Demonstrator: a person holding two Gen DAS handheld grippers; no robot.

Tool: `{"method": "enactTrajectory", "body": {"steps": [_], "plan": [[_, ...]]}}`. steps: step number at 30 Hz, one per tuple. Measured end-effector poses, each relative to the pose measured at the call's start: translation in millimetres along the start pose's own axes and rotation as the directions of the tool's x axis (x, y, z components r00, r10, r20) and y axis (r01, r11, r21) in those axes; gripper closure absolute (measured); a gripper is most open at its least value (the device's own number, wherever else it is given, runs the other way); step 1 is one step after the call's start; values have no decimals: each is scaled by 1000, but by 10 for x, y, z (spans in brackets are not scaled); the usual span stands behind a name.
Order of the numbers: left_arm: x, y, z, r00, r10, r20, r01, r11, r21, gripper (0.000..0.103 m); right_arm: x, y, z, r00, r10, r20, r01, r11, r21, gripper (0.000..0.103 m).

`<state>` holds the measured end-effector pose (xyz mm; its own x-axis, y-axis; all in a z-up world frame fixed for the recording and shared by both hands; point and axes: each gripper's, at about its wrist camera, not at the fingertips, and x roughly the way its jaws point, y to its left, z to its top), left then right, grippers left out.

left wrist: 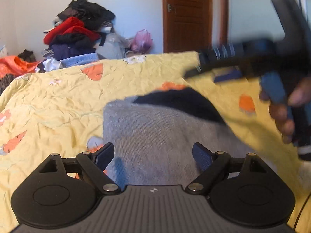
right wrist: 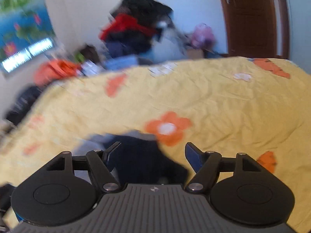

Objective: Fold small clothes
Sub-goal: 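Open the left tool and withdraw both tools from the folded sweater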

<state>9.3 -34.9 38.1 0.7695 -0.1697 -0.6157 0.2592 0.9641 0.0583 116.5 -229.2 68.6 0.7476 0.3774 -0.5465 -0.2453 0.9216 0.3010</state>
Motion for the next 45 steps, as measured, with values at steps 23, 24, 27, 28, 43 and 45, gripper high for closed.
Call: {"method": "enactTrajectory", "body": {"steps": [23,24,27,28,43,45], "plan": [[-35,4,-502,998,43,-45,-46,997,-60,8,-126,411,-723,1000,9,-15,-10,997,-81,29],[-8,33,-502,998,27,-51,-31,996,-87,8,-37,406,-808,999,-17,-37,13,995,-102,29],[22,96,-500,998,8,-58,-17,989,-149,6,67,391,-960,999,-40,3,40,982,-186,26],[14,96,-498,998,8,-58,-17,989,-150,6,72,402,-954,999,-44,0,43,980,-194,26],[-737,340,-609,987,153,-42,-159,965,-207,7,-1306,25,-1325,989,-139,-44,140,990,13,9],[-709,221,-650,982,162,-98,-181,957,-227,7,-1284,143,-1408,989,-133,-70,136,990,38,8]]}}
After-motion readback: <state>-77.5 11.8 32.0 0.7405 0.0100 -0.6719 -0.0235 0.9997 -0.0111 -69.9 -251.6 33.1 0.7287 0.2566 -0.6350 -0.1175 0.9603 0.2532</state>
